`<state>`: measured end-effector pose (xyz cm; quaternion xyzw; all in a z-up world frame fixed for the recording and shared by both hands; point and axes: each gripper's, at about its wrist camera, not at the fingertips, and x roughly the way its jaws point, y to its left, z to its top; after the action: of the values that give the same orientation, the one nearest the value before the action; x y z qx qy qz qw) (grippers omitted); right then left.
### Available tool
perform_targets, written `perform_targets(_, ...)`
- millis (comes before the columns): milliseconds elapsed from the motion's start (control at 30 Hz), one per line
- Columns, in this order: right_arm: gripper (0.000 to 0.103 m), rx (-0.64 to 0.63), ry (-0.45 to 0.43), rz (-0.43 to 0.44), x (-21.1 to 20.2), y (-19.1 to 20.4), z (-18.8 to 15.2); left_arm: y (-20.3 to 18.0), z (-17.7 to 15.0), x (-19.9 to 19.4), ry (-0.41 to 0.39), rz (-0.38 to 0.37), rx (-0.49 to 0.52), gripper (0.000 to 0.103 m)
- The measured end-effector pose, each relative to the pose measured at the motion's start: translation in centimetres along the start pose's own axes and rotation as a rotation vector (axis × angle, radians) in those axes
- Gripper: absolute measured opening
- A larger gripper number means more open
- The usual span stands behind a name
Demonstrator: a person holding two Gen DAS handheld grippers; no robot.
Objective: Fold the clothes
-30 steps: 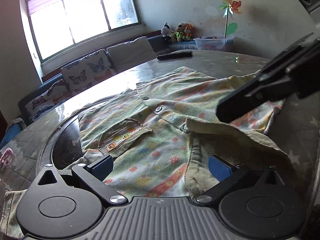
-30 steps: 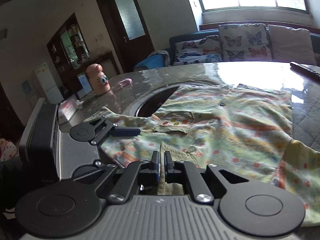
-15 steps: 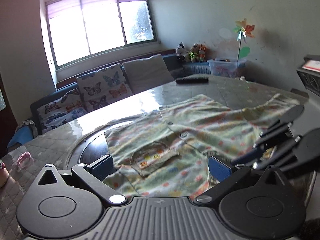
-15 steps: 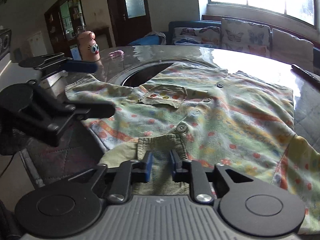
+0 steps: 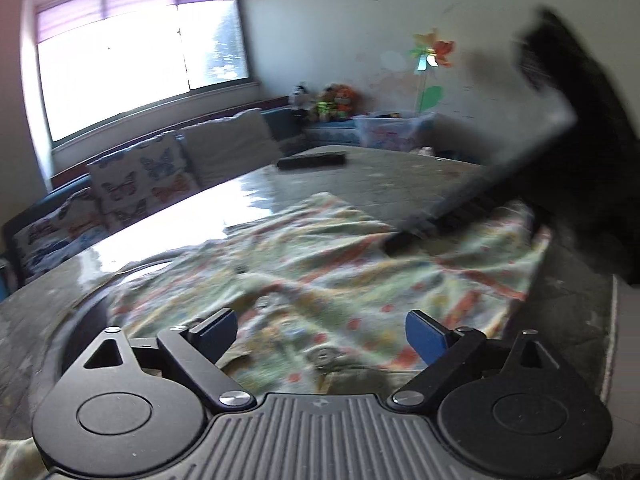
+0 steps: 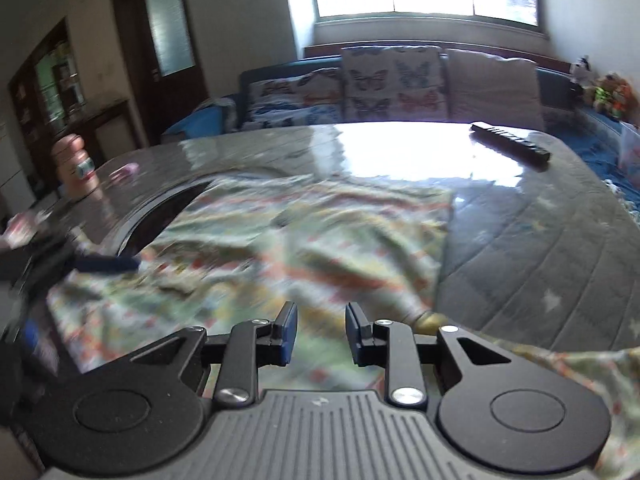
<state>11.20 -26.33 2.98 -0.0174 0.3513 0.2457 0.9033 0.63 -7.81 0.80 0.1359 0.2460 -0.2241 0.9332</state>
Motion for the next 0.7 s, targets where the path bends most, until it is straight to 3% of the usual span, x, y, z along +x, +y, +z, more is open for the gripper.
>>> perform_targets(200,0.026,0.074,-0.003,-0.101,5.2,-4.8,4.4,-1.0,-1.0,1.9,0.076,-0.136,0.026,0.052)
perform_targets(267,0.026,0.1,0.007,-0.137,7.1,-6.2,5.4,-1.1,-1.2,1.9,0.081,-0.168,0.027,0.048)
perform_targets(400,0.025,0.159,0.046,-0.154,10.4,-8.2,6.4,-0.7,-1.3,2.0,0.082,-0.215,0.016,0.045)
perform_targets(467,0.018,0.189,0.061,-0.153,11.8,-8.9,6.8,-0.5,-1.3,2.0,0.079,-0.234,0.018,0.045)
perform_targets(500,0.008,0.188,0.064,-0.152,12.5,-9.1,7.1,-0.5,-1.3,2.0,0.077,-0.241,0.022,0.044)
perform_targets(533,0.005,0.184,0.064,-0.156,12.7,-9.1,7.3,-0.5,-1.3,2.0,0.074,-0.247,0.025,0.043)
perform_targets(700,0.002,0.139,0.067,-0.199,14.3,-8.6,8.4,-0.4,-1.4,1.9,0.068,-0.276,0.028,0.042)
